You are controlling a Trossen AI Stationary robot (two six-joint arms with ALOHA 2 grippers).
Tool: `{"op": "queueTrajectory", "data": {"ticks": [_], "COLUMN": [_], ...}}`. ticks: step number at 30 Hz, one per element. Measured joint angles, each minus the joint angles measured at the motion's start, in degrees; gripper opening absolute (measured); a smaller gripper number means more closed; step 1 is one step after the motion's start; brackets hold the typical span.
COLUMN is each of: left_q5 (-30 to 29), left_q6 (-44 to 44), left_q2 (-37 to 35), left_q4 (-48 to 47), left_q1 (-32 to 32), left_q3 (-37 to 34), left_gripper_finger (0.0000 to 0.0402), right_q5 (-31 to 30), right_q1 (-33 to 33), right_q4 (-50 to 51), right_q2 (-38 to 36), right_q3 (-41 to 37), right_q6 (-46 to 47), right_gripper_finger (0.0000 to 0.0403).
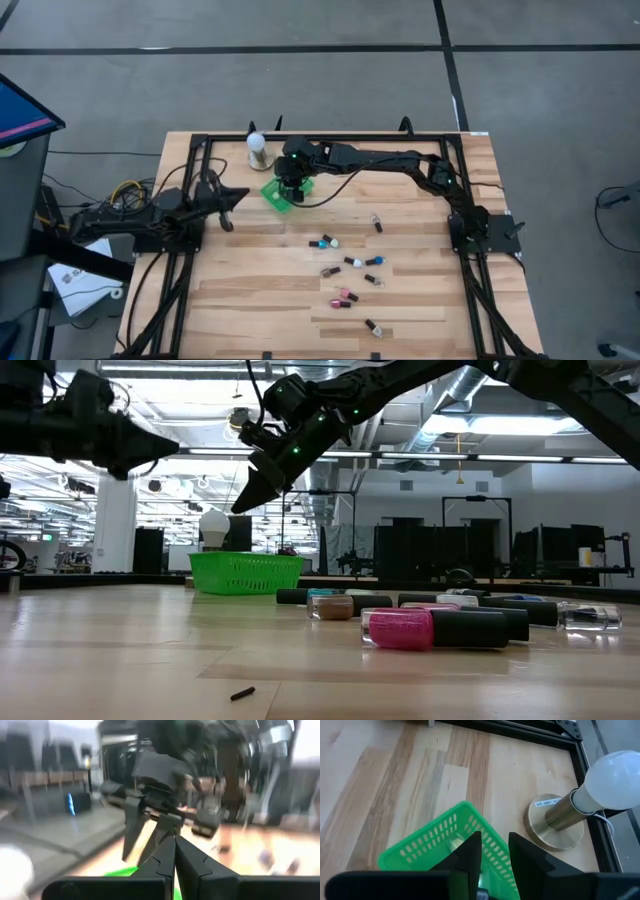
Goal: Pick & Place Nail Polish
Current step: Put the top transparent nail polish bottle into the green bin
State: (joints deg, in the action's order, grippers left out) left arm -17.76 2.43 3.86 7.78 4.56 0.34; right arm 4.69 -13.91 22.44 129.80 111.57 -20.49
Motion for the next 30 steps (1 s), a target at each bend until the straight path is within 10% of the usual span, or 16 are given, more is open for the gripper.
{"op": "queueTrajectory", "data": {"ticks": [4, 15, 23, 30], "left_q5": [3.19, 4.15, 24.42, 28.09], "left_q6": [15.23, 16.23, 6.07, -2.87], "left_q2": [0.37, 0.34, 0.53, 1.28], "left_q4": [0.10, 0.17, -4.67, -5.06], "left_q1": [0.00, 0.00, 0.00, 0.00], "left_q3": [0.00, 0.00, 0.00, 0.00], "left_gripper_finger": [0.0002, 0.0002, 0.0002, 0.0002], "right_q5": [0.00, 0.00, 0.00, 0.00], "right_q1": [0.00, 0.00, 0.00, 0.00], "right_q4": [-0.06, -0.70, -0.64, -0.63], "right_q2": [0.00, 0.00, 0.00, 0.00], "right_q3": [0.00, 0.00, 0.00, 0.00], "right_q6": [0.00, 0.00, 0.00, -0.02], "right_gripper_finger": [0.0089, 0.0090, 0.0090, 0.0090]}}
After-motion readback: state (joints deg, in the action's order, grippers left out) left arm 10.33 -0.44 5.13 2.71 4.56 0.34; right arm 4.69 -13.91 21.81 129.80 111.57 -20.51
